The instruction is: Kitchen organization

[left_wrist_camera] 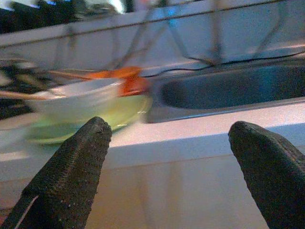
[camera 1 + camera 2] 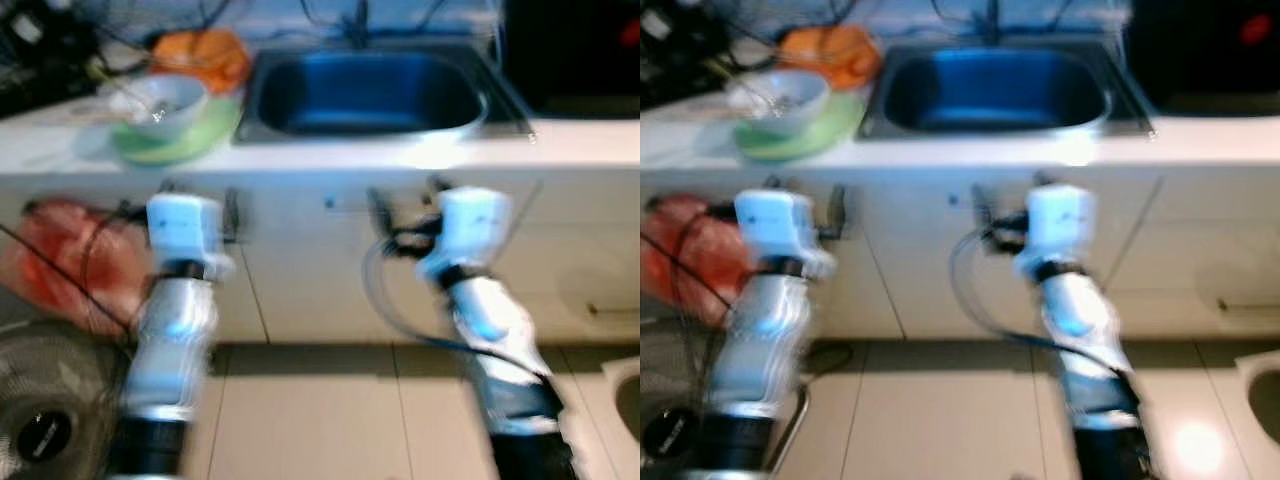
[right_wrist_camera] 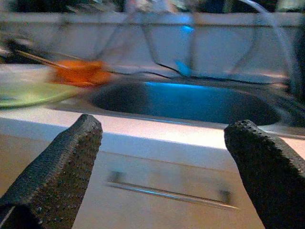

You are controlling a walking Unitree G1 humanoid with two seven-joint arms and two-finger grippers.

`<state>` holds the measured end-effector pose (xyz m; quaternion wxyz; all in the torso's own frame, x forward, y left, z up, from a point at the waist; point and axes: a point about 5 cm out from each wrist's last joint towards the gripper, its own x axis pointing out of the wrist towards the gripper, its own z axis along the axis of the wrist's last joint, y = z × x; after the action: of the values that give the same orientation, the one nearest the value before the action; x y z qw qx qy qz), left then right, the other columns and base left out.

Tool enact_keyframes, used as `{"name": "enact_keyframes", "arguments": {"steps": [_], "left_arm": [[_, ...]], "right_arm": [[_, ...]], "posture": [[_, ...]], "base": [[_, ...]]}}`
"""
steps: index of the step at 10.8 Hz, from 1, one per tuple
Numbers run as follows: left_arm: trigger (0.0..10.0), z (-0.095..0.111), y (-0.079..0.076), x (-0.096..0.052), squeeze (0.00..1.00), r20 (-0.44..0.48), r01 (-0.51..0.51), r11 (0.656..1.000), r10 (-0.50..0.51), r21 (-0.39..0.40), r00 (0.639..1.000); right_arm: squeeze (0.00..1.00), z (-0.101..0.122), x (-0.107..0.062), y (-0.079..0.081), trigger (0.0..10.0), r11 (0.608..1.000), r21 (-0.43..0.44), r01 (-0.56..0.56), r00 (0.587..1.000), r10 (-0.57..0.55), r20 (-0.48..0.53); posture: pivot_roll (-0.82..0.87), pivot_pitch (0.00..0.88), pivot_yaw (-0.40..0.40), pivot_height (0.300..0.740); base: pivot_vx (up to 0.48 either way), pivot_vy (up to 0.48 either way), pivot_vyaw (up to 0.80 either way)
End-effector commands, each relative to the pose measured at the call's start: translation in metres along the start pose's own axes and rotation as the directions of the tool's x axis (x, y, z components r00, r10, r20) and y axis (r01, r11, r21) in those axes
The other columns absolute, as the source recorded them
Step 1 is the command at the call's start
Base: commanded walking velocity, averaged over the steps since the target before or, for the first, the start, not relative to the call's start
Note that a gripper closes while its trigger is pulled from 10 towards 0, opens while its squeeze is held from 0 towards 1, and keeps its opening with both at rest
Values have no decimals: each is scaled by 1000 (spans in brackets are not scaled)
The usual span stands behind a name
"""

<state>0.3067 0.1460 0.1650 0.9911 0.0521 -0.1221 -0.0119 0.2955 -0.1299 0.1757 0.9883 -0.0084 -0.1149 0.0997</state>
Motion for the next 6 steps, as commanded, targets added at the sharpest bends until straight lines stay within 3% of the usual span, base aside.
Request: {"name": "enact_keyframes", "arguments": {"steps": [1, 6], "left_arm": [[10000, -2, 13, -1, 0, -13, -29, 999, 29, 29, 999], [10000, -6, 13, -3, 0, -34, -29, 999, 31, 38, 999]], "right_arm": [[0, 5, 4, 12, 10000, 999, 26, -37, 999, 37, 21], [0, 5, 3, 14, 10000, 999, 23, -46, 999, 45, 16]], "posture": [[-12, 70, 47, 740], [-10, 79, 46, 740]], "base": [[368, 0, 0], [395, 0, 0]]}}
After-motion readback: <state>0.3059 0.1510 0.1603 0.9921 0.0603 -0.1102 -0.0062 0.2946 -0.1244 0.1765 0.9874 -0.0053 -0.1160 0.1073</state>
